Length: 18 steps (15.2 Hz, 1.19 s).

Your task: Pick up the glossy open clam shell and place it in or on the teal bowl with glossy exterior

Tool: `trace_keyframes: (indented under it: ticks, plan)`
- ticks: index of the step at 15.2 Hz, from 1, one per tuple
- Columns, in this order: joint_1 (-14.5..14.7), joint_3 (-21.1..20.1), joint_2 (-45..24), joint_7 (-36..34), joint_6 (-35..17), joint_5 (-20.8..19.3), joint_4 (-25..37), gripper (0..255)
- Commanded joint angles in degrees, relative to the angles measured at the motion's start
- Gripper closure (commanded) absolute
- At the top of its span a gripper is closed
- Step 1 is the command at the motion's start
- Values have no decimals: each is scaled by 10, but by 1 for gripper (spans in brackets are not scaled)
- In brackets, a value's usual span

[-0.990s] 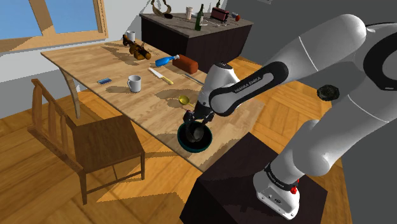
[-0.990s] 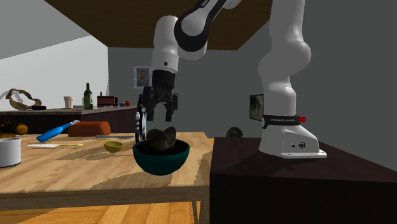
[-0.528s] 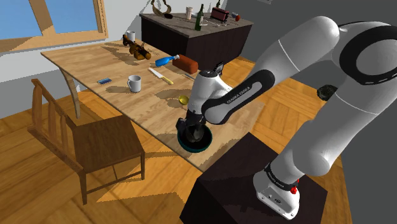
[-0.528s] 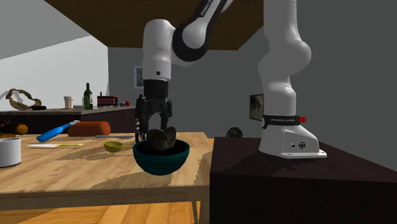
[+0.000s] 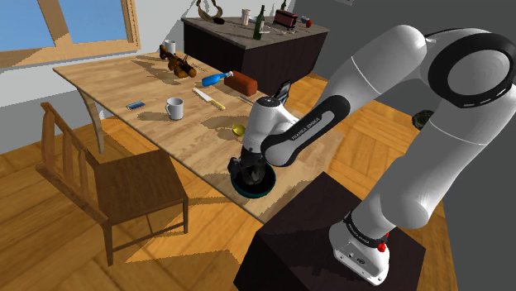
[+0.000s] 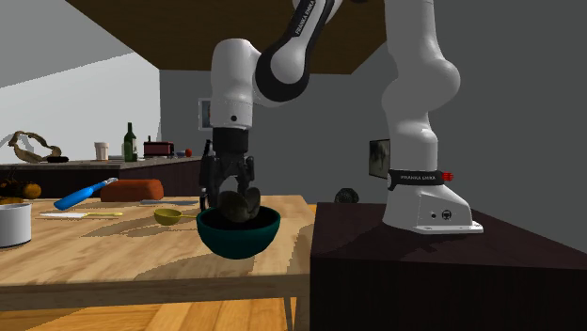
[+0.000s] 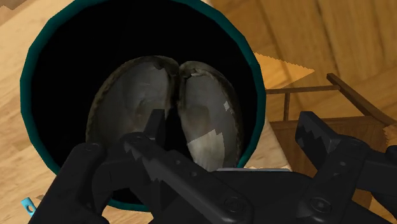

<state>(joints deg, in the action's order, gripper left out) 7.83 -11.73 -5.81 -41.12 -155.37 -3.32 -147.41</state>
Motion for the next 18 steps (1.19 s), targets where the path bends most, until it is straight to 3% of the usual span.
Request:
trace_keyframes:
  ticks: [1,2,3,12,18]
  plan:
    - [0,0,0,0,0,0,0,0]
    - [0,0,0,0,0,0,0,0]
    - [0,0,0,0,0,0,0,255]
    - [0,0,0,0,0,0,0,255]
    - [-1,-5,49,18,50,25,3,255]
